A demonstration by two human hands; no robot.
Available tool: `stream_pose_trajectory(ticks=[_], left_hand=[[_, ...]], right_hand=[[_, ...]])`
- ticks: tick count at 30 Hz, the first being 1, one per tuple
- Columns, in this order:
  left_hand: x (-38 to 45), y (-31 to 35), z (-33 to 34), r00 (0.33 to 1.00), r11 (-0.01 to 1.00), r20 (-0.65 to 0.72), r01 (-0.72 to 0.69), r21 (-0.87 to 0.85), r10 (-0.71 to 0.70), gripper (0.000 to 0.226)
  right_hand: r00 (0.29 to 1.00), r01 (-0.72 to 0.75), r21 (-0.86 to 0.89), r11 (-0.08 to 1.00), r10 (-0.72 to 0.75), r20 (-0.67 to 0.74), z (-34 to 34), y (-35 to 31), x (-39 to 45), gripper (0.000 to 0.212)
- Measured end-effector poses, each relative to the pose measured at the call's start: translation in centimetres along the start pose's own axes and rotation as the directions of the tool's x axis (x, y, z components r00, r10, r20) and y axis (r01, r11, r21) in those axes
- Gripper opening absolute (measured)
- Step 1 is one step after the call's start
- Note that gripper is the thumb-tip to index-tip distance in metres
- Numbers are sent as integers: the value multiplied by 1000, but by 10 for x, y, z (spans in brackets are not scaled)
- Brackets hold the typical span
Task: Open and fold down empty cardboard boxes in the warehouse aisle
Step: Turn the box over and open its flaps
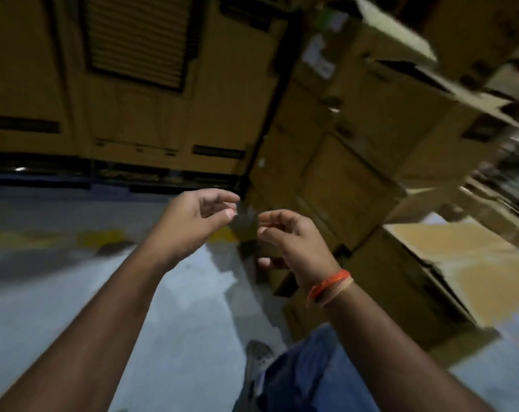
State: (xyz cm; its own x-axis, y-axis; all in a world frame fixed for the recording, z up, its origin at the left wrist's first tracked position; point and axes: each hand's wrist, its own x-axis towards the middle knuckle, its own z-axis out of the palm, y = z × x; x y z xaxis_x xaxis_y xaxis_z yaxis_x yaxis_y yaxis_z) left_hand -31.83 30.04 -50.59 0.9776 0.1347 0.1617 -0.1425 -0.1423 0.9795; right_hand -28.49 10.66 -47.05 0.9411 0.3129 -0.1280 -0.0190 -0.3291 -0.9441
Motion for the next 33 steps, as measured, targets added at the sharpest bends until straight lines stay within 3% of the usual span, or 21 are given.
stream_pose_trajectory(ticks=[4, 9, 15, 20, 22, 24, 28, 31, 33], left_hand=[[42, 50, 102, 975, 998, 213, -52, -46, 61, 24], [90, 86, 231, 899, 994, 426, -114, 0, 103, 23], [135, 88, 370, 863, 962, 500, -195, 193, 74, 23], [171, 76, 452, 847, 815, 529, -348, 464, 60, 50], [194, 62, 477, 861, 743, 508, -356, 567, 25, 65], [220, 46, 498, 864, 694, 501, -332, 639, -49, 81], [270, 27, 529, 832, 535, 516, -346, 771, -205, 113], [294, 25, 551, 759, 469, 571, -399, 788, -312, 108], [303, 28, 563, 702, 481, 606, -412, 774, -374, 110]], right_hand=[[983, 31, 33, 999, -24, -183, -104, -5, -34, 19], [893, 22, 52, 998, 4, -451, -219, 20, -51, 17], [685, -37, 134, 990, 123, -718, -336, 87, -51, 11], [463, -198, 116, 973, 197, -864, -400, 154, -33, 31], [414, -264, 132, 955, 236, -879, -419, 174, -24, 39], [412, -248, 208, 946, 297, -861, -435, 189, -15, 53], [473, -240, 298, 924, 379, -795, -457, 213, 5, 79], [475, -188, 329, 925, 379, -794, -469, 229, 17, 96], [454, -157, 349, 924, 381, -805, -473, 235, 22, 99]])
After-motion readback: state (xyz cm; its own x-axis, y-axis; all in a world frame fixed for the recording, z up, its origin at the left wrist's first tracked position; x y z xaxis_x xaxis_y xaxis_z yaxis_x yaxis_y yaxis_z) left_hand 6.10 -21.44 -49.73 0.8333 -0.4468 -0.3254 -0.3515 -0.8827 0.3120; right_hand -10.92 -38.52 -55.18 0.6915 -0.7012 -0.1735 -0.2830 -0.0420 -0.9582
